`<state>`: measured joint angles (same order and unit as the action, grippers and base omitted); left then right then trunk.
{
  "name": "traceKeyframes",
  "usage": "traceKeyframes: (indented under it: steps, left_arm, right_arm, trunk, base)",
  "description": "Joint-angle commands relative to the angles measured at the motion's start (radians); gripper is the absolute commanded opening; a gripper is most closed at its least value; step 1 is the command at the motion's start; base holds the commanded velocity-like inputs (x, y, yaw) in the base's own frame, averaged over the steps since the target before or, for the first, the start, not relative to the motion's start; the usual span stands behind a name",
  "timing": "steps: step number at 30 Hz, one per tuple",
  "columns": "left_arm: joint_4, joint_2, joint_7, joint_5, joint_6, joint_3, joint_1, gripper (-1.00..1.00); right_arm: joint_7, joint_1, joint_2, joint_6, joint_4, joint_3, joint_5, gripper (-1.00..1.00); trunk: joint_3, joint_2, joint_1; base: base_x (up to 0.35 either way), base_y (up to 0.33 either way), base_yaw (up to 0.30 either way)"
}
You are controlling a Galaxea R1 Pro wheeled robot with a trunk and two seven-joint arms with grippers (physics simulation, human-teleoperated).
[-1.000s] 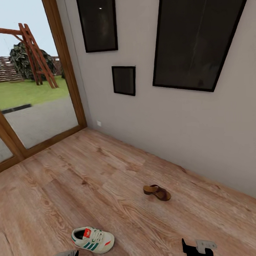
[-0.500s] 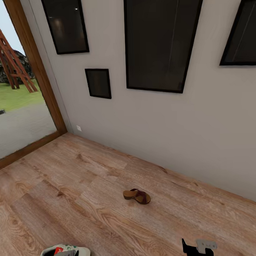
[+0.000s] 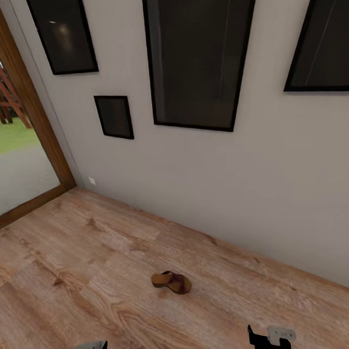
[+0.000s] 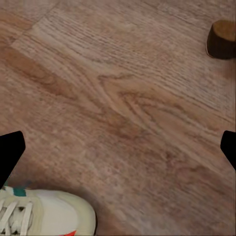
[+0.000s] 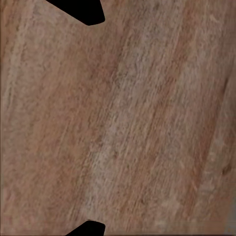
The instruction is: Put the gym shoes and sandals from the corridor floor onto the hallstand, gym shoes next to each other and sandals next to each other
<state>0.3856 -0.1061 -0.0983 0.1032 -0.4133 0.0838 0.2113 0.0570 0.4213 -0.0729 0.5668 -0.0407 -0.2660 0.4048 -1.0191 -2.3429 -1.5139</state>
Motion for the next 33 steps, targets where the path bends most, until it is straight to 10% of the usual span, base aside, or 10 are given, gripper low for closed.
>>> traceKeyframes:
  steps: [1,33]
  left_arm:
    - [-0.001,0.0,-0.01,0.01,-0.001,0.004,0.0,1.0]
    - [0.001,-0.001,-0.011,0.012,-0.004,0.002,0.0,1.0]
  right_arm:
    - [0.006,0.0,0.0,0.001,-0.001,-0.009,0.003,1.0]
    - [0.006,0.0,-0.001,0.001,0.0,-0.009,0.002,1.0]
  trunk:
    - [-0.001,0.0,0.0]
    - [-0.001,0.0,0.0]
  base:
    - [0.203,-0.232,0.0]
    - [0.249,-0.092,-0.141]
